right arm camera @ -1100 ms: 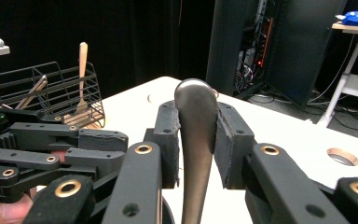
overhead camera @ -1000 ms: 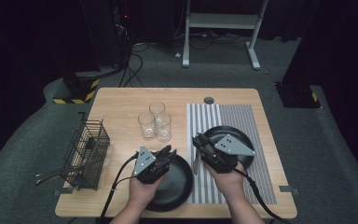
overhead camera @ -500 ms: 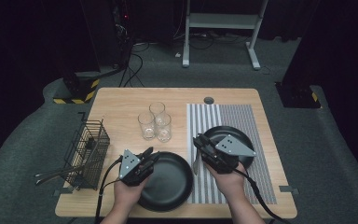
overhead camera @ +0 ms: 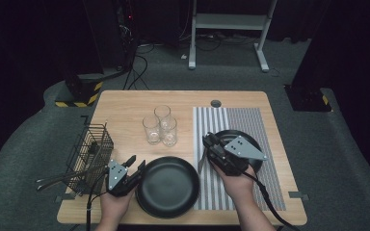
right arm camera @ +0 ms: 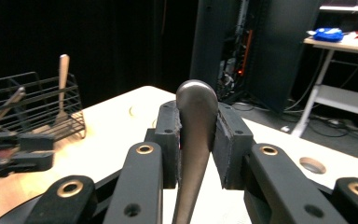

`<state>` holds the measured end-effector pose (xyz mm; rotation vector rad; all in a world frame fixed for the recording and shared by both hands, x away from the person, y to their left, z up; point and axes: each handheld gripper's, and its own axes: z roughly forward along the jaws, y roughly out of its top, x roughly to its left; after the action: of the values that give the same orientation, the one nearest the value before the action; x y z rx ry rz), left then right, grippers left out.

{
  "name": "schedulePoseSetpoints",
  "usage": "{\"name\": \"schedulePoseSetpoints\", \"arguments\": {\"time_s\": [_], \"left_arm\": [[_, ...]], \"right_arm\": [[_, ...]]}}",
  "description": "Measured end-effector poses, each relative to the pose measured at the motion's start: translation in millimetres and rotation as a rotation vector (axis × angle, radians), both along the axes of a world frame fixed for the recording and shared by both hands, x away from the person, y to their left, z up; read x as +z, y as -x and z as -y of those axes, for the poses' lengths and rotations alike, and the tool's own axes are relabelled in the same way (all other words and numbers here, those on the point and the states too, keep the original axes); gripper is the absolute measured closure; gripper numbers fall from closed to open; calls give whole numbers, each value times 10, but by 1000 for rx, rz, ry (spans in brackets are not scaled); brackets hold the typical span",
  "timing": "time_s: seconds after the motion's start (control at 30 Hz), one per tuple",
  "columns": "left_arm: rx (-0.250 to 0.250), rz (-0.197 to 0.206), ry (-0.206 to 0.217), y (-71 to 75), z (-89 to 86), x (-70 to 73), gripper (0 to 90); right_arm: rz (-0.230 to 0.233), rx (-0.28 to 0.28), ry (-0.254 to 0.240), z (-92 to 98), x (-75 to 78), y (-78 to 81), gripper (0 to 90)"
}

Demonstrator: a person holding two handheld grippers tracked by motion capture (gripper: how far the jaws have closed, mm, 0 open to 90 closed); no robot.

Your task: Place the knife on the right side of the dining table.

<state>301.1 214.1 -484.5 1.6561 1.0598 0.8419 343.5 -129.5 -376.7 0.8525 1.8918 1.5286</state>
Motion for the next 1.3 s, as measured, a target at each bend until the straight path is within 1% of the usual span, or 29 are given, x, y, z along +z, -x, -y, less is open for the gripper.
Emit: {"name": "schedulePoseSetpoints", "arguments": {"time_s": [0.07, 0.17, 0.2, 0.27, 0.37, 0.53, 0.63, 0.67, 0.77, 0.8, 0.93, 1.0, 1.17, 1.3], "left_arm": [[11, -3, 2, 2, -33, -21, 566], [21, -4, 8, 0, -82, -39, 558], [24, -7, 13, -2, -102, -46, 556], [23, -20, 38, -9, -146, -63, 548], [22, -28, 48, -10, -171, -94, 544], [20, -25, 35, -16, -173, -107, 533], [28, -33, 34, -29, -186, -115, 515], [32, -35, 28, -37, -189, -116, 507], [47, -46, 27, -75, -199, -130, 500], [52, -56, 29, -93, -202, -142, 499], [56, -71, 23, -118, -202, -180, 494], [52, -77, 39, -123, -217, -200, 488], [39, -76, 57, -112, -250, -233, 480], [44, -79, 68, -114, -267, -261, 480]], "right_arm": [[14, -17, 14, -16, 30, -29, 733], [18, -33, 20, -27, 60, -80, 734], [19, -41, 21, -30, 70, -100, 734], [24, -55, 24, -33, 87, -140, 734], [36, -75, 31, -39, 112, -208, 734], [38, -103, 30, -59, 146, -343, 734], [43, -115, 37, -69, 156, -422, 734], [42, -119, 37, -74, 158, -449, 734], [44, -128, 38, -84, 161, -539, 734], [44, -131, 40, -87, 161, -556, 734], [48, -142, 34, -99, 158, -640, 734], [47, -147, 35, -100, 148, -690, 734], [36, -163, 29, -95, 104, -812, 734], [31, -178, 35, -106, 81, -909, 734]]}}
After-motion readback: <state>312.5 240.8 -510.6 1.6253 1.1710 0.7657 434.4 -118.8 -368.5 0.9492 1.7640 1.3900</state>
